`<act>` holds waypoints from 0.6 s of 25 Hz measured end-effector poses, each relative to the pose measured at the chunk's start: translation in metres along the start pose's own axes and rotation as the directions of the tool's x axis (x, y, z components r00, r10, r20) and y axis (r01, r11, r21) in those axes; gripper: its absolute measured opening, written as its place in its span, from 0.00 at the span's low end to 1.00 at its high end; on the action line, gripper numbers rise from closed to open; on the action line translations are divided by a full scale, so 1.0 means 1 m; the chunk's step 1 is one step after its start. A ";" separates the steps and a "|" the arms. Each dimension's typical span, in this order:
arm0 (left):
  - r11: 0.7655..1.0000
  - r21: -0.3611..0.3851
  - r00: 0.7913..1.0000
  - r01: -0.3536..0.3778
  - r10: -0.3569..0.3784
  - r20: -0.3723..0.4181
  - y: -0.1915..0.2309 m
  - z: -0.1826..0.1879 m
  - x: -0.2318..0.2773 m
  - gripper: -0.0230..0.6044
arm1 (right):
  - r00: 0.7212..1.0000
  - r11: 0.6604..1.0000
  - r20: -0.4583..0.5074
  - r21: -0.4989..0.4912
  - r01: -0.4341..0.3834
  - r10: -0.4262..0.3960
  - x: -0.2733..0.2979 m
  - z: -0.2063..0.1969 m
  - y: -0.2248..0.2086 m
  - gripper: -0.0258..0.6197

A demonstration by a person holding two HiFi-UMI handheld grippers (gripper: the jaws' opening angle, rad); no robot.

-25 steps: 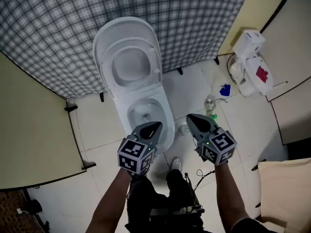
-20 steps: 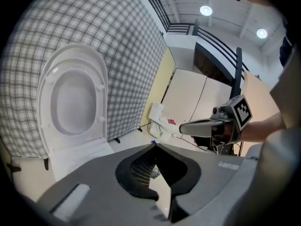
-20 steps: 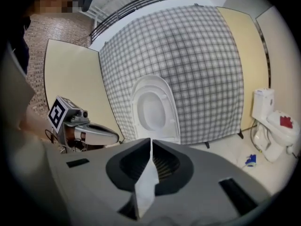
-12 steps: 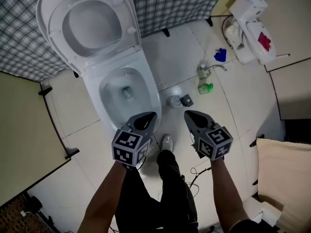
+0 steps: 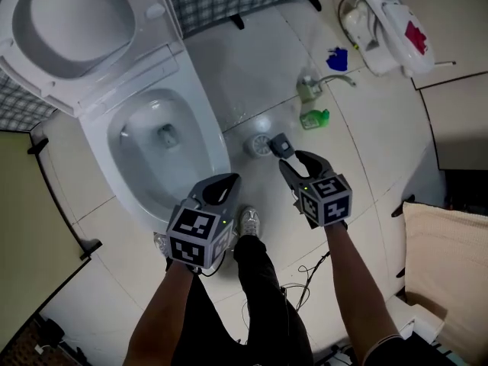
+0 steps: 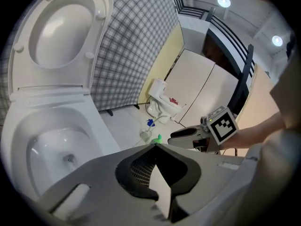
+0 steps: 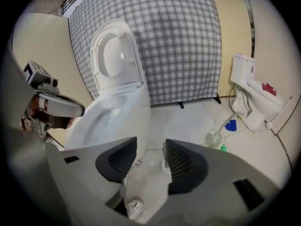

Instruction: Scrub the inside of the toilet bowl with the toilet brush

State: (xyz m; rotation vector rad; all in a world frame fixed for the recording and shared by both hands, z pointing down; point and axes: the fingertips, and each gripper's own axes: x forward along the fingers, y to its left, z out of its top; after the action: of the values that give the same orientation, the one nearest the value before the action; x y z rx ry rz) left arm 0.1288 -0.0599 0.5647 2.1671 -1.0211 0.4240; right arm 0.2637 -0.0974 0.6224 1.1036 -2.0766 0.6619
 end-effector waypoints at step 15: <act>0.998 0.007 0.998 -0.067 0.068 -0.019 0.041 -0.006 0.032 0.05 | 0.952 0.994 -0.305 -0.107 0.005 -0.038 0.128 -0.062 -0.055 0.49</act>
State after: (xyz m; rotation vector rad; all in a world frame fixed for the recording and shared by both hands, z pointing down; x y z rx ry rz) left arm 0.1180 -0.0917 0.6046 2.1355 -1.0863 0.4791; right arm 0.2797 -0.1469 0.7659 0.8999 -1.8090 0.6600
